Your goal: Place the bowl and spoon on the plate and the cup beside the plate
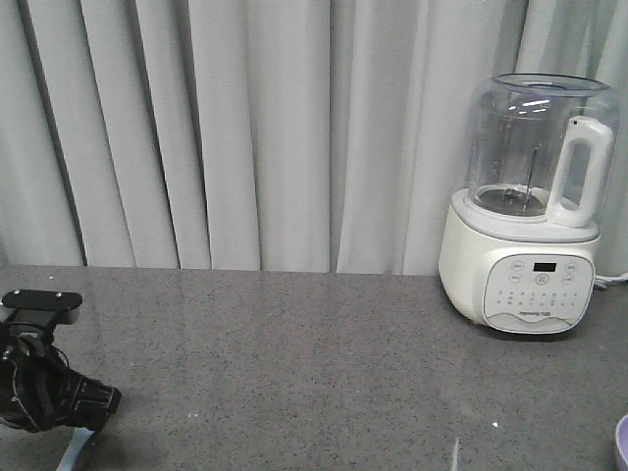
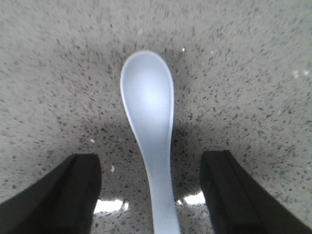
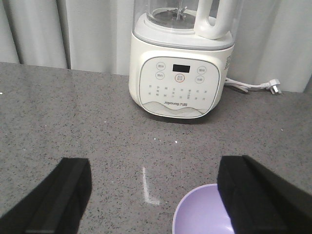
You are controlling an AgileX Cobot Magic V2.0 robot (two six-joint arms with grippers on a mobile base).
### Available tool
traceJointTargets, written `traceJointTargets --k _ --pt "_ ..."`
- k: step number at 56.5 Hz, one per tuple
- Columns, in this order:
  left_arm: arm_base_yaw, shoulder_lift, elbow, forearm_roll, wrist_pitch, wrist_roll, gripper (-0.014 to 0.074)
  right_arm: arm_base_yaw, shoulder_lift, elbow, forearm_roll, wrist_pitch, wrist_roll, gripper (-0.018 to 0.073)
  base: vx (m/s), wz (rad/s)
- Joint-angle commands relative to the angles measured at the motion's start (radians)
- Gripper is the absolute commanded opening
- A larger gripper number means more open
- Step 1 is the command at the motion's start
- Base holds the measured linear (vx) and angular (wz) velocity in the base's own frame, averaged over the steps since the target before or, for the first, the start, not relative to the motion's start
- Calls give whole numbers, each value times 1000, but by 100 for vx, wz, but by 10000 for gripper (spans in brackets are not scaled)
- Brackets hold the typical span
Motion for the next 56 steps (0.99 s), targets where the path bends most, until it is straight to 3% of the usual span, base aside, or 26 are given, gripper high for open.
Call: traceJointTargets --k 1,37,45,56 --pt "-6 -15 -36 -30 -30 -10 540 -3 4 -34 -9 -77 -9 577 0 0" --pt "-6 73 -39 -28 38 -11 519 -3 26 -34 -12 -83 -10 577 0 0" --pt "-6 73 -39 -26 65 -10 410 -3 26 -34 -12 -84 -10 577 0 0" --pt "-6 73 -39 -19 110 0 119 -3 26 -34 -12 -84 -10 577 0 0"
